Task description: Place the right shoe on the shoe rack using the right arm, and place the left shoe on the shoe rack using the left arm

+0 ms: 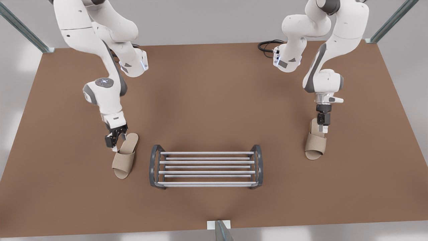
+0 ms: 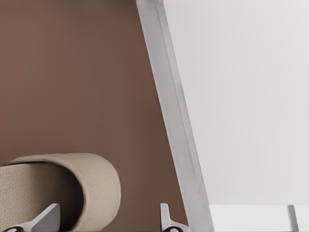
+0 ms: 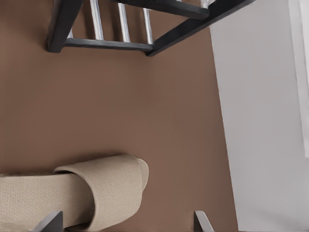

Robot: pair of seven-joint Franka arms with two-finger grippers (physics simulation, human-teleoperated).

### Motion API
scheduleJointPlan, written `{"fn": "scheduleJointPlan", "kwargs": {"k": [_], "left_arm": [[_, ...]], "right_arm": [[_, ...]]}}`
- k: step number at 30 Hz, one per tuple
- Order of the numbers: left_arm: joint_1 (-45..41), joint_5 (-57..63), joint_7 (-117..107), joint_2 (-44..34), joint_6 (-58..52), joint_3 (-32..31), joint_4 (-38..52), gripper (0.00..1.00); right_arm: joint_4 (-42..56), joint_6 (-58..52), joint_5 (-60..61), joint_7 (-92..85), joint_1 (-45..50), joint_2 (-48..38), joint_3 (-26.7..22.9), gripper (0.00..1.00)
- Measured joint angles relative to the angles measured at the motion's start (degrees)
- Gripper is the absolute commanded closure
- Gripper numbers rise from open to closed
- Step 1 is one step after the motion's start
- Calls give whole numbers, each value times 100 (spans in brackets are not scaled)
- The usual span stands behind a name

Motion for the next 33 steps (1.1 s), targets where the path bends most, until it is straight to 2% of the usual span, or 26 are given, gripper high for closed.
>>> {"fn": "scheduleJointPlan", "kwargs": {"k": [2, 3, 6, 9, 16, 23, 27, 29, 30, 33], "left_arm": [[34, -254, 674, 123, -25, -9, 49, 0], [43, -335, 953, 217, -32, -17, 134, 0], [121, -453, 1435, 432, 9, -355, 249, 0], [208, -453, 1571, 513, 132, -630, 279, 0], [242, -453, 1606, 544, 428, -758, 443, 0], [328, -453, 1627, 826, 621, -764, 921, 0], [352, -453, 1615, 1130, 773, -764, 1362, 0], [397, -453, 1604, 1286, 850, -810, 1589, 24], [413, -453, 1596, 1319, 888, -840, 1642, 28], [435, -453, 1560, 1350, 980, -921, 1693, 27]], "right_arm": [[19, -389, -2545, 601, 226, 13, 16, 0], [20, -544, -3355, 941, 328, 54, 21, 0], [12, -790, -4772, 2231, 277, 316, 26, 0], [36, -601, -5371, 3712, -140, 612, 23, 0], [43, -333, -5944, 6767, -98, 976, 65, 0], [49, -1031, -7556, 9161, -85, 1204, 85, 0], [43, -1768, -8531, 10423, -22, 1495, 262, 0], [47, -2136, -8899, 10957, 31, 1554, 276, 0], [43, -2318, -9071, 11202, 41, 1581, 279, 0], [33, -2801, -9628, 11836, 45, 1606, 281, 0]]}}
